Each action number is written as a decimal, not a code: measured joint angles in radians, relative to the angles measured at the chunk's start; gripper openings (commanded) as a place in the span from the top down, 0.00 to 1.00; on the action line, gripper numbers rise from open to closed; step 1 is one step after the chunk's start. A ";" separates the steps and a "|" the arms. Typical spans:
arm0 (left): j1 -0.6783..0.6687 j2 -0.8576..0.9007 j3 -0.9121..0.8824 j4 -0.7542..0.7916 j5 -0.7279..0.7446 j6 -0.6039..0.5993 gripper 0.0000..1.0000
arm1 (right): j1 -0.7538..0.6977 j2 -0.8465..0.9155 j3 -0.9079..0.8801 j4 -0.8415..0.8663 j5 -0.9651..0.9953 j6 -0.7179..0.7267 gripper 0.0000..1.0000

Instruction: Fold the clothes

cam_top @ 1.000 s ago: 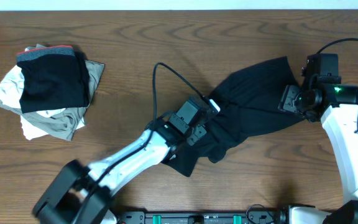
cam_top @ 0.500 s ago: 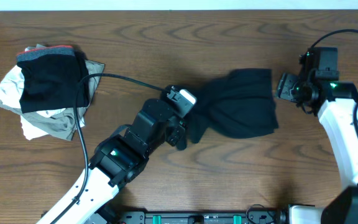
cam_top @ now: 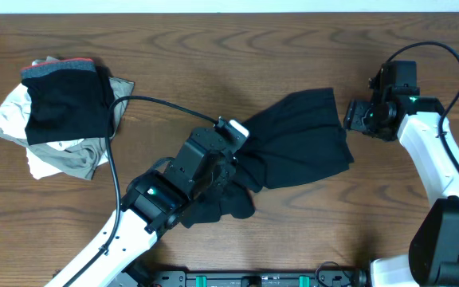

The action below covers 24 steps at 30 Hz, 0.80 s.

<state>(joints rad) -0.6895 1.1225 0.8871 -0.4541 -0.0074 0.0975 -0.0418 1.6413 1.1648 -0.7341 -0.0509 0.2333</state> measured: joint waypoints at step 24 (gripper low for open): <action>0.000 0.132 0.000 -0.162 -0.016 -0.012 0.29 | 0.000 0.001 -0.001 -0.001 -0.014 -0.007 0.29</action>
<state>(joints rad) -0.6891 1.2545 0.8871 -0.6159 -0.0231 0.0856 -0.0418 1.6421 1.1637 -0.7349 -0.0647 0.2260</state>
